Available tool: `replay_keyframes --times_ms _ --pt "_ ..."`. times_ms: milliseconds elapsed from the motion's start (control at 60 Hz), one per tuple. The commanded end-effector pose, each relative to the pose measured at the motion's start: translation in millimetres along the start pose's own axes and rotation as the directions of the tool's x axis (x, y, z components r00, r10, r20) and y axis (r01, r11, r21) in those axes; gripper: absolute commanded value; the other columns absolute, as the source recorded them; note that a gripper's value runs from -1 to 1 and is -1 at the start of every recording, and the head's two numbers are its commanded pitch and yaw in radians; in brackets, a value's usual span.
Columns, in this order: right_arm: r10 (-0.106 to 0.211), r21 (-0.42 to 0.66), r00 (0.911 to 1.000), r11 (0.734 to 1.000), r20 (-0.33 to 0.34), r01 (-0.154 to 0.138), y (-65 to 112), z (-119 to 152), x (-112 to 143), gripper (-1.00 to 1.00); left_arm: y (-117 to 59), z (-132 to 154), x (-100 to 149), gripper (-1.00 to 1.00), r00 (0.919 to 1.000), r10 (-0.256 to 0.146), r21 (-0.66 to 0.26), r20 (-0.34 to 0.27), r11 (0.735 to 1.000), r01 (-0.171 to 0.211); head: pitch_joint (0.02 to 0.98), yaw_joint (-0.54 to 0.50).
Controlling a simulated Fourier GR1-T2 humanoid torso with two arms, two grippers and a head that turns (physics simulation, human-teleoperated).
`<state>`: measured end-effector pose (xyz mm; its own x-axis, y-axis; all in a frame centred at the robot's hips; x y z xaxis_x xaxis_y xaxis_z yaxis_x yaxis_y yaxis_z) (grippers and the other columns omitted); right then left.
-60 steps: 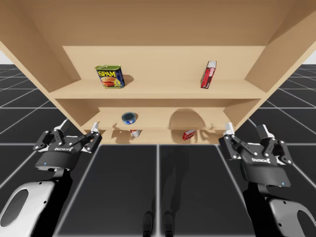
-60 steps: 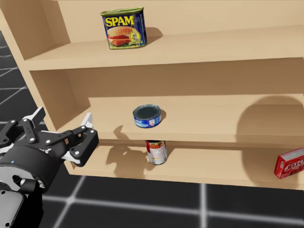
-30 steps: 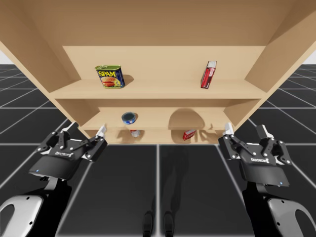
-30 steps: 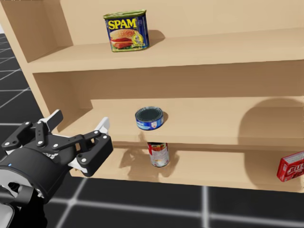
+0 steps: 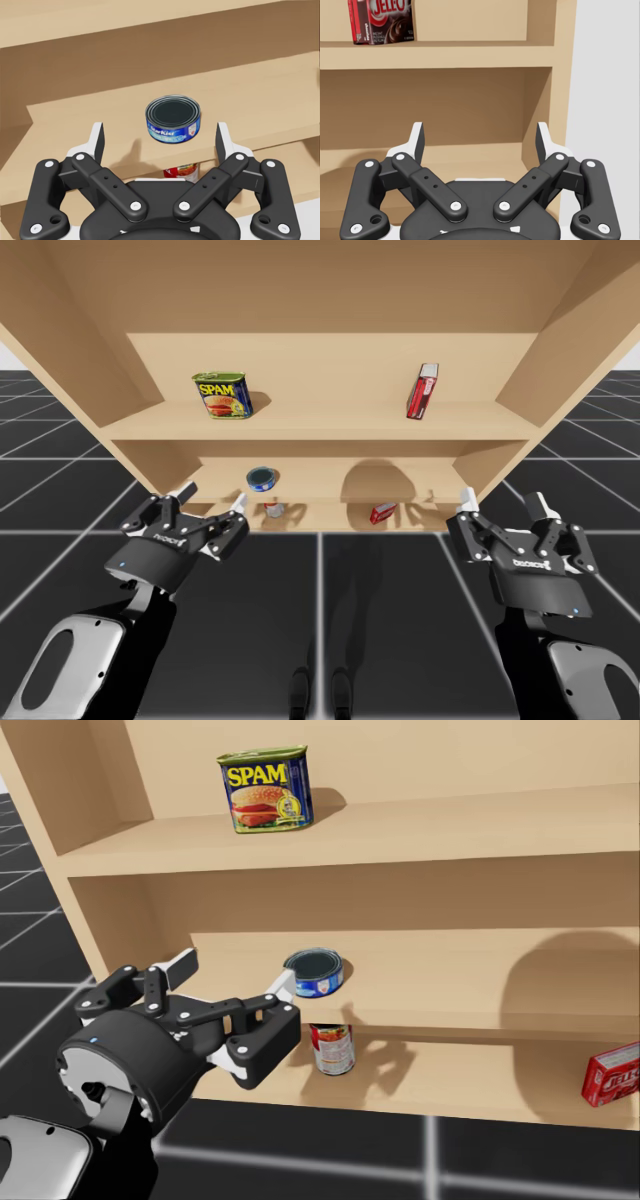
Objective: Retrieve the tuna can from the shelves.
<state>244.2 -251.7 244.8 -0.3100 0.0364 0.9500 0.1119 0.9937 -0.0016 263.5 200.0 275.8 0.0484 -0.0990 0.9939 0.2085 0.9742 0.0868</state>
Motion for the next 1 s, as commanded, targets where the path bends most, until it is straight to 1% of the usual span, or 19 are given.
replay_keyframes --times_ms 17,117,283,317,350,383,400,467,483,500,533,583,683,733,800,900,917,967,1000 --pt "0.003 -0.001 1.0 1.0 0.005 -0.003 -1.4 0 1 -1.0 -8.0 -23 -6 -1.0 0.9994 0.002 -0.019 -0.036 1.0 -0.003 0.571 0.22" --pt "0.004 -0.002 1.0 1.0 0.006 -0.004 -2.2 0 1 -1.0 -11.4 -36 -9 -1.0 0.999 -0.011 -0.014 -0.043 1.0 0.01 0.569 0.22" --pt "0.003 -0.004 1.0 1.0 0.007 -0.003 -3.1 0 2 -1.0 -14.4 -55 -15 -1.0 0.9973 0.0 -0.026 -0.074 1.0 -0.002 0.572 0.22" --pt "0.003 -0.004 1.0 1.0 0.007 -0.003 -3.3 0 2 -1.0 -14.0 -62 -17 -1.0 0.9962 0.014 -0.036 -0.086 0.999 -0.017 0.571 0.22" --pt "0.003 -0.004 1.0 1.0 0.007 -0.003 -3.4 0 2 -1.0 -13.4 -67 -18 -1.0 0.9959 0.015 -0.032 -0.09 0.999 -0.018 0.571 0.22" --pt "0.003 -0.004 1.0 1.0 0.007 -0.003 -3.5 0 2 -1.0 -12.9 -71 -19 -1.0 0.9952 0.024 -0.037 -0.094 0.999 -0.027 0.571 0.22" --pt "0.002 -0.004 1.0 1.0 0.007 -0.002 -3.7 0 2 -1.0 -12.2 -76 -20 -1.0 0.9937 0.038 -0.047 -0.106 0.998 -0.043 0.571 0.21" --pt "0.003 -0.005 1.0 1.0 0.008 -0.003 -3.9 0 2 -1.0 -11.4 -83 -22 -1.0 0.993 0.035 -0.046 -0.113 0.998 -0.04 0.571 0.21" --pt "0.003 -0.005 1.0 1.0 0.008 -0.003 -4.0 0 2 -1.0 -10.6 -88 -24 -1.0 0.9917 0.046 -0.056 -0.12 0.997 -0.053 0.571 0.21" --pt "0.003 -0.005 1.0 1.0 0.008 -0.002 -4.1 0 2 -1.0 -10.4 -90 -24 -1.0 0.9911 0.05 -0.058 -0.123 0.997 -0.057 0.571 0.21" --pt "0.003 -0.006 1.0 1.0 0.008 -0.003 -4.2 0 2 -1.0 -9.5 -95 -26 -1.0 0.9901 0.047 -0.052 -0.133 0.997 -0.054 0.571 0.21" --pt "0.003 -0.006 1.0 1.0 0.009 -0.003 -4.6 0 2 -1.0 -7.4 -102 -29 -1.0 0.9878 0.058 -0.051 -0.145 0.997 -0.066 0.571 0.21" --pt "0.002 -0.008 1.0 1.0 0.009 -0.002 -5.5 0 3 -1.0 -4.7 -113 -33 -1.0 0.9848 0.067 -0.048 -0.161 0.996 -0.076 0.573 0.21" --pt "0.002 -0.009 1.0 1.0 0.009 -0.002 -5.7 -1 3 -1.0 -4.0 -119 -36 -1.0 0.9845 0.055 -0.046 -0.167 0.997 -0.063 0.574 0.21" --pt "0.002 -0.009 1.0 1.0 0.01 -0.001 -6.0 -1 3 -1.0 -3.6 -125 -38 -1.0 0.9841 0.059 -0.045 -0.168 0.997 -0.067 0.575 0.2" --pt "0.001 -0.009 1.0 1.0 0.01 -0.001 -6.5 -1 3 -1.0 -3.5 -134 -40 -1.0 0.9842 0.054 -0.042 -0.169 0.997 -0.062 0.576 0.2" --pt "0.001 -0.009 0.9999 1.0 0.01 -0.001 -6.6 -1 3 -1.0 -3.5 -137 -41 -1.0 0.984 0.05 -0.038 -0.171 0.998 -0.057 0.576 0.2" --pt "0.001 -0.009 1.0 1.0 0.01 -0.001 -6.5 -1 3 -1.0 -3.4 -140 -41 -1.0 0.9825 0.057 -0.039 -0.177 0.997 -0.065 0.577 0.2" --pt "0.001 -0.009 0.9999 1.0 0.01 -0.001 -6.5 -1 3 -1.0 -3.4 -142 -43 -1.0 0.982 0.051 -0.034 -0.182 0.998 -0.059 0.576 0.2"
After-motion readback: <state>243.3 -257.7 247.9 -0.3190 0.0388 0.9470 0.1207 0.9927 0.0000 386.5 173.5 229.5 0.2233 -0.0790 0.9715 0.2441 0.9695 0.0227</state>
